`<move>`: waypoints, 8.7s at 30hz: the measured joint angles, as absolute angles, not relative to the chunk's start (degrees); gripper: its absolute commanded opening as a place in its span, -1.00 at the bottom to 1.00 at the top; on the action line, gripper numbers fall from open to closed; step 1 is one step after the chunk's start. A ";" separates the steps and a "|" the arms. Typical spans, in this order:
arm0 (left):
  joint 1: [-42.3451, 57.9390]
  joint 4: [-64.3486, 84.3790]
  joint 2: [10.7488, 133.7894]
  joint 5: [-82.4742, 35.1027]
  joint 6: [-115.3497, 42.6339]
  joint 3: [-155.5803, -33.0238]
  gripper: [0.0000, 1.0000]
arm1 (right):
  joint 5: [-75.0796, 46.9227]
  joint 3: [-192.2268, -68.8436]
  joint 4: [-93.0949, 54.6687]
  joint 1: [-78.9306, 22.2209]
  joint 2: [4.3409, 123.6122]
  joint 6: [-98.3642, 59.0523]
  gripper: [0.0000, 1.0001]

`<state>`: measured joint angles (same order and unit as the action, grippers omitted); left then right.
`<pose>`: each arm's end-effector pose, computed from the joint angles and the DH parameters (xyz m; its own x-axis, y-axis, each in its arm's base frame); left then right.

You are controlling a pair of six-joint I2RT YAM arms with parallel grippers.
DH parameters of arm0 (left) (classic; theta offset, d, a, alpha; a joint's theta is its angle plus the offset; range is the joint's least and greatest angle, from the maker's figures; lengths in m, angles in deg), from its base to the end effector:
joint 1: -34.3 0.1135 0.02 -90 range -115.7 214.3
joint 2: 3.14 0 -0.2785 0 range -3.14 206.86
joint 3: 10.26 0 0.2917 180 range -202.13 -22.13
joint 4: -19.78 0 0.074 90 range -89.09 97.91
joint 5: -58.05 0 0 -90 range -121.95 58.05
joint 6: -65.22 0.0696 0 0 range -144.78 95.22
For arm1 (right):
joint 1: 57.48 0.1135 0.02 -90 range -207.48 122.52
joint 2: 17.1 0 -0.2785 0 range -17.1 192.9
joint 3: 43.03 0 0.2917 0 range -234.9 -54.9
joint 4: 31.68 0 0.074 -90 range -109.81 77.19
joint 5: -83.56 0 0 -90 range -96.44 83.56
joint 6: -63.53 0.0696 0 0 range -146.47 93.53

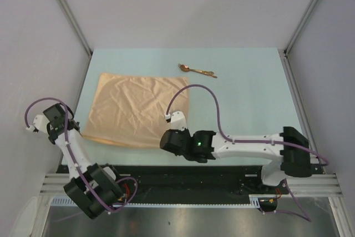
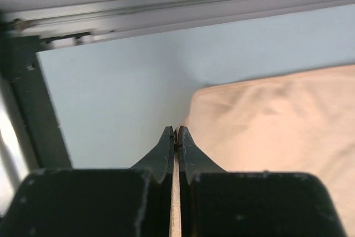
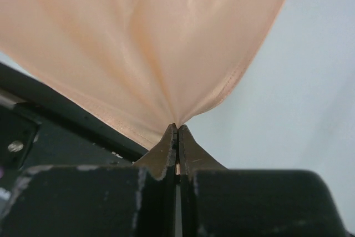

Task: Fold the napkin into a case and place the utensils inside
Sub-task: Pick up the flattened napkin from the corner of the board, then fold and flatten the napkin at the corner of the board, then smooth out the rectangle-folded napkin at the corner of the board.

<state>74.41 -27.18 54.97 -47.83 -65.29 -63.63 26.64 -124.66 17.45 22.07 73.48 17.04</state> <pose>0.1796 0.1762 0.2153 0.0304 -0.7913 -0.6107 -0.9596 0.1478 -0.2393 0.1065 0.3677 0.2343 -0.6429 -0.3054 -0.7024 -0.4537 0.8907 0.0280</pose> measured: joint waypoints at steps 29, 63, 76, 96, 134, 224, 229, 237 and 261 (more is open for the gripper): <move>74.46 -30.17 39.71 -30.78 -65.57 -112.83 -1.00 | 20.94 -143.98 11.22 22.68 47.23 -14.02 -1.00; 74.44 -32.86 39.87 -36.48 -68.77 -120.00 -0.99 | -0.20 -155.13 14.34 23.62 47.06 -24.84 -1.00; 55.62 -12.54 61.22 -36.57 -68.37 -96.09 -0.99 | -27.26 -143.04 4.33 -23.66 63.49 -9.78 -1.00; 49.74 1.26 108.24 -37.25 -63.24 -107.76 -1.00 | -32.98 -168.83 2.04 -33.76 109.31 -9.80 -1.00; 52.86 -35.14 83.01 -45.60 -56.44 -81.42 -1.00 | -26.82 -119.24 5.23 -18.57 79.75 -4.36 -1.00; 54.68 -29.76 67.65 -32.53 -55.61 -68.57 -0.61 | -22.71 -118.06 7.02 -14.57 78.22 -5.67 0.30; 54.92 -27.14 72.46 -27.52 -53.57 -66.19 -0.73 | -26.56 -117.75 5.25 -14.19 78.27 -4.76 0.01; 60.25 -26.57 74.79 -27.35 -52.15 -65.57 -0.76 | -31.50 -112.99 -0.32 -14.61 79.21 -3.47 -0.31; 68.21 -34.98 71.34 -36.79 -53.79 -67.37 0.02 | -39.15 -108.29 -7.51 -18.57 78.66 -4.10 -0.08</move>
